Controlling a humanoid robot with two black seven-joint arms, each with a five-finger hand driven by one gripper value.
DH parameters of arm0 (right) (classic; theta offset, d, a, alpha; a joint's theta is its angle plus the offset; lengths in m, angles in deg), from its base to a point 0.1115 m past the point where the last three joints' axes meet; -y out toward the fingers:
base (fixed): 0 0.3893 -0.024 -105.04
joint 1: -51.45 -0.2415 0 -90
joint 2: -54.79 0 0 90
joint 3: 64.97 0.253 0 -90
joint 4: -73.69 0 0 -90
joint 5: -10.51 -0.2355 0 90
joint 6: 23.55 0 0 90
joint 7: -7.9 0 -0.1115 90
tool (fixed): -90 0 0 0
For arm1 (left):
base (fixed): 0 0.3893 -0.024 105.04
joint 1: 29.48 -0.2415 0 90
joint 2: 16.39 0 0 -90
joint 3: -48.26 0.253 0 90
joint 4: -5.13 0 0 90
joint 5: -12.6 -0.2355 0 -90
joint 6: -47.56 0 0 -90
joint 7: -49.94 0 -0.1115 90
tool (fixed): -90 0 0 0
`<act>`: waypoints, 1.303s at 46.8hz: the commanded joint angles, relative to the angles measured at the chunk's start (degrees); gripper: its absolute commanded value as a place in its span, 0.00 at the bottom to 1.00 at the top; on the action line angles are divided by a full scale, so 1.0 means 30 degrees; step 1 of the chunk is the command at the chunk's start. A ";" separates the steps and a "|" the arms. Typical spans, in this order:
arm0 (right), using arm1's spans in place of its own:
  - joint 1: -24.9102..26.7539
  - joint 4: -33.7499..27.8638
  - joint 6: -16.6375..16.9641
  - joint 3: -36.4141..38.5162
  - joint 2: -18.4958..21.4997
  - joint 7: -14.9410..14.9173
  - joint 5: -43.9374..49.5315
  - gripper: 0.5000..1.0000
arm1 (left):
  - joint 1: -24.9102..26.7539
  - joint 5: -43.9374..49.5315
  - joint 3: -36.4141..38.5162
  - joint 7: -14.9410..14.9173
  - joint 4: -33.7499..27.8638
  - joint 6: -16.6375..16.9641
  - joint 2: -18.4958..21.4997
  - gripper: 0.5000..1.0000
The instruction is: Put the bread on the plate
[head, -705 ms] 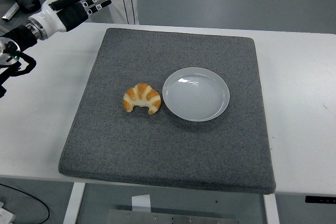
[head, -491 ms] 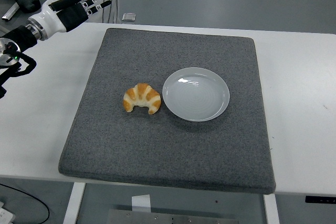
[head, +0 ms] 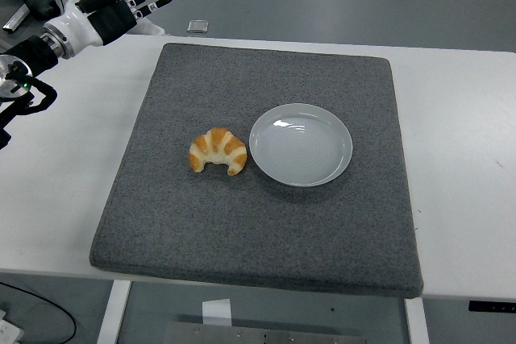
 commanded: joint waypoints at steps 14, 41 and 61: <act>0.0000 0.0000 -0.0007 0.0000 0.0000 0.0000 0.0001 0.86 | 0.0012 -0.1136 0.0380 0.0028 -0.2525 -0.0095 0.1227 0.99; 0.0000 0.0000 0.0022 0.0000 0.0000 0.0000 0.0001 0.86 | 0.0774 -1.3437 0.0380 0.0995 -0.7212 -0.0154 0.4859 0.99; 0.0000 0.0000 -0.0007 0.0000 0.0000 0.0000 -0.0028 0.86 | 0.1272 -2.1556 0.1054 0.0995 -0.9791 -0.0125 0.6472 0.99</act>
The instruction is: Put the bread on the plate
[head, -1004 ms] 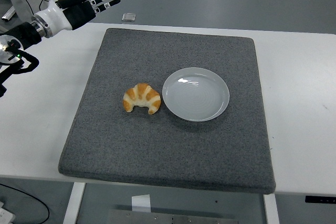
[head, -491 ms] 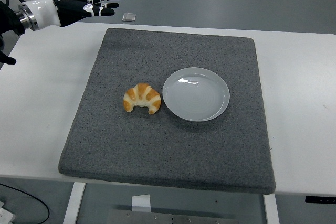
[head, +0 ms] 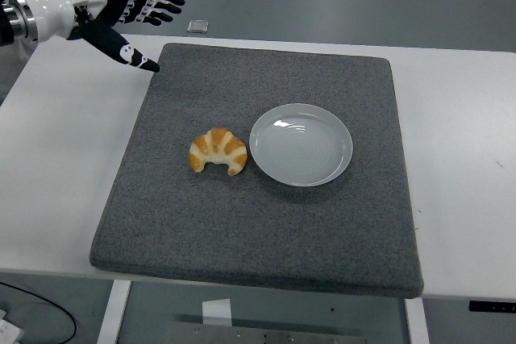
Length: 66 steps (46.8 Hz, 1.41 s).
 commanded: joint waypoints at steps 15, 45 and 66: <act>0.0004 0.0000 -0.0004 0.0000 0.0000 0.0000 0.0000 0.86 | -0.0017 -0.3252 0.0099 -0.0059 -0.1571 0.0656 0.0064 0.99; 0.0004 0.0000 -0.0004 0.0000 0.0000 0.0000 0.0000 0.86 | -0.0046 -0.5596 0.3262 -0.0908 -0.3037 0.6398 -0.1282 0.99; 0.0004 0.0000 -0.0004 0.0000 0.0000 0.0000 0.0000 0.86 | -0.0221 -0.8292 0.6485 -0.2139 -0.3652 1.0443 -0.3364 1.00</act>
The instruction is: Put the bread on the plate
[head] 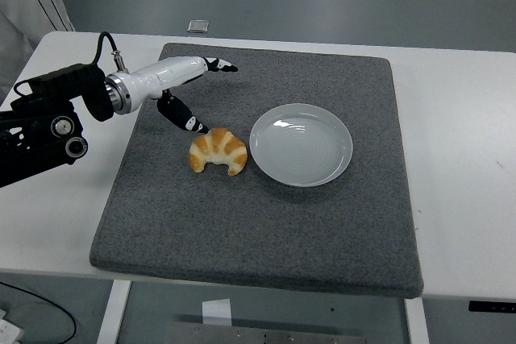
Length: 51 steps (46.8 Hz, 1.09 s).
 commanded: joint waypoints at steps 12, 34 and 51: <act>-0.0001 0.0000 -0.0001 0.0000 0.0000 0.0000 0.0000 0.86 | -0.0277 -0.0133 0.1189 -0.0205 -0.0210 0.0481 -0.0612 1.00; -0.0001 0.0000 -0.0001 0.0000 0.0000 0.0000 0.0000 0.86 | -0.1654 -0.1715 0.1190 -0.0440 0.0405 0.1770 -0.1608 0.99; -0.0001 0.0000 -0.0001 0.0000 0.0000 0.0000 0.0000 0.86 | -0.1772 -0.1744 0.1189 -0.0410 0.1548 0.1858 -0.2370 0.99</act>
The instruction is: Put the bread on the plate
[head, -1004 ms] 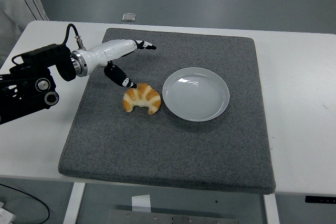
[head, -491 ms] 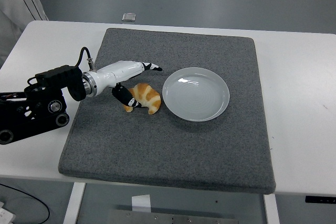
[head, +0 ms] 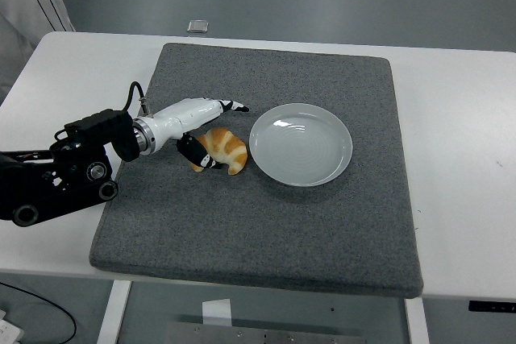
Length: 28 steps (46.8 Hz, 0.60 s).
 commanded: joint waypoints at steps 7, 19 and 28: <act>-0.0001 0.0000 -0.0001 0.0000 0.0000 -0.0001 0.0000 0.86 | -0.0005 0.0029 0.0023 0.0002 0.0395 -0.0150 -0.0371 0.99; -0.0001 0.0000 -0.0001 0.0000 0.0000 -0.0001 0.0000 0.86 | 0.0054 0.0029 0.0960 0.0032 0.0454 -0.0296 -0.0489 0.99; -0.0001 0.0000 -0.0001 0.0000 0.0000 -0.0001 0.0000 0.86 | 0.0083 0.0058 0.0960 0.0032 0.0513 -0.0296 -0.0489 0.99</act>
